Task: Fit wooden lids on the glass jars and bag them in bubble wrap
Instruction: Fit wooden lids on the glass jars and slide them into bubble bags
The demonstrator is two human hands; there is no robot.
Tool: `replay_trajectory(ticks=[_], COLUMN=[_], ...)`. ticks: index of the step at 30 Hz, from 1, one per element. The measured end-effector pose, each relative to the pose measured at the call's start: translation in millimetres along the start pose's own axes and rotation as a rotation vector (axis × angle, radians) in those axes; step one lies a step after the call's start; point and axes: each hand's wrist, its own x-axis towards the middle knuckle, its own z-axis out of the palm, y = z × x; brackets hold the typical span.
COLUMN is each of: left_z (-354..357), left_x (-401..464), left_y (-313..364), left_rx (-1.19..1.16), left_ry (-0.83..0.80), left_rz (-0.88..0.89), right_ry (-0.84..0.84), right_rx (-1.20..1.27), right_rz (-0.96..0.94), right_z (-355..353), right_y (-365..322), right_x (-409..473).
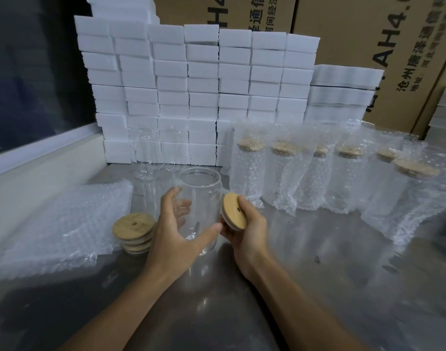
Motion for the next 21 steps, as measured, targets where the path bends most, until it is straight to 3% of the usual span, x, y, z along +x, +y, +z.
replay_trajectory(ticks=[7, 13, 21], left_z=[-4.3, -2.3, -9.0], left_x=[-2.7, -5.5, -2.2], left_y=[12.5, 15.0, 16.0], left_rx=[0.100, 0.299, 0.500], left_ry=[0.024, -0.047, -0.056], left_rz=[0.136, 0.301, 0.420], right_ry=[0.001, -0.055, 0.089], right_rx=[-0.063, 0.095, 0.124], right_rz=[0.015, 0.074, -0.049], right_z=[8.9, 13.7, 13.4], right_y=[-1.6, -4.3, -14.4], right_x=[-5.8, -11.4, -8.0])
